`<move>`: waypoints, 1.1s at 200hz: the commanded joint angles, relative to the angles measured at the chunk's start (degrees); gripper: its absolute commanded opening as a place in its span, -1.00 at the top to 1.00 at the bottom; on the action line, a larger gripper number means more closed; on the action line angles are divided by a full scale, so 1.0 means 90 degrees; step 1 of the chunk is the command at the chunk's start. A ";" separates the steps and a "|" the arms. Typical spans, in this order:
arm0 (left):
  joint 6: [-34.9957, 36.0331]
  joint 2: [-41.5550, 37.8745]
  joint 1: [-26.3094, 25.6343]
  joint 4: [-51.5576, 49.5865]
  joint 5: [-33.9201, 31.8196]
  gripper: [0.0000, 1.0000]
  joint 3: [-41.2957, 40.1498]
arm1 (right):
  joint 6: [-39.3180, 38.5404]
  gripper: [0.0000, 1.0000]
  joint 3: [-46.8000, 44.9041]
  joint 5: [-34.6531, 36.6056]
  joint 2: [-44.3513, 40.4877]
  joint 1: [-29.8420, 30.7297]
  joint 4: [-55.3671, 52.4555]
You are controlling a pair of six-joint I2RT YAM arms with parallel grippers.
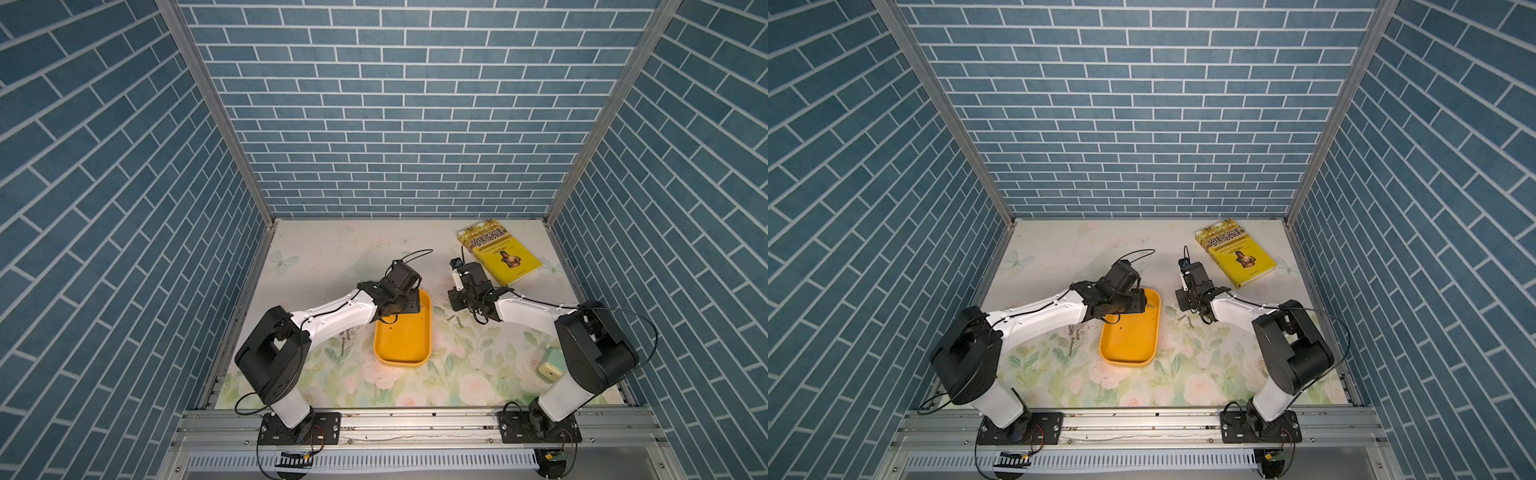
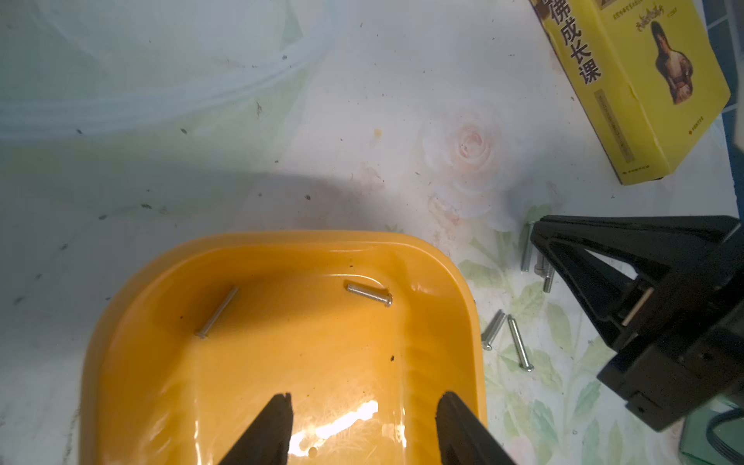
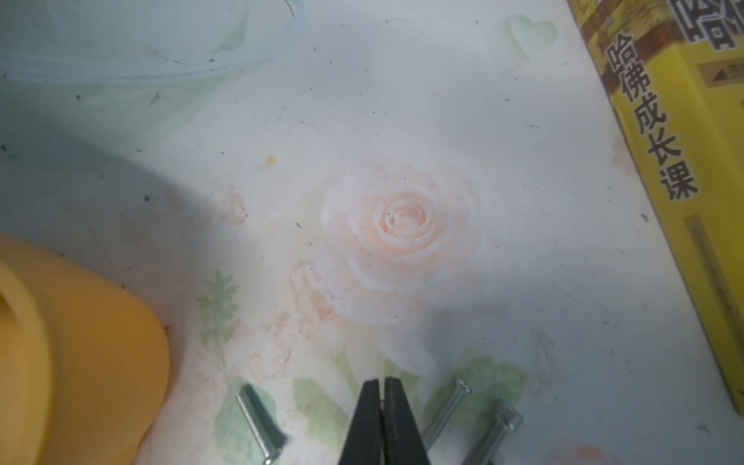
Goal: Take out the screws from the storage box
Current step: Place the screw at the center of the board, then pick up the screw from the storage box.
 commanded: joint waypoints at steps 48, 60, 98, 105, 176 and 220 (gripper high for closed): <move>-0.0877 0.0597 -0.0016 -0.0353 0.0716 -0.41 0.0408 | 0.0206 1.00 -0.0120 -0.0152 0.0280 -0.0080 0.0281; -0.0943 0.0727 -0.0015 -0.0387 0.0726 -0.41 0.0526 | 0.0197 1.00 -0.0174 -0.0203 0.0241 -0.0089 0.0317; -0.1253 0.1132 -0.0005 -0.0769 0.0439 -0.38 0.0893 | 0.0178 1.00 -0.0288 -0.0283 0.0125 -0.0093 0.0438; -0.1298 0.1192 -0.0005 -0.0824 0.0417 -0.38 0.0959 | 0.0179 1.00 -0.0298 -0.0286 0.0123 -0.0100 0.0450; -0.1654 0.1898 0.0014 -0.1553 0.0021 -0.35 0.1711 | 0.0131 0.49 -0.0388 -0.0397 0.0070 -0.0102 0.0630; -0.1793 0.2284 0.0039 -0.1723 -0.0019 -0.32 0.1996 | 0.0109 0.41 -0.0507 -0.0459 -0.0082 -0.0110 0.0763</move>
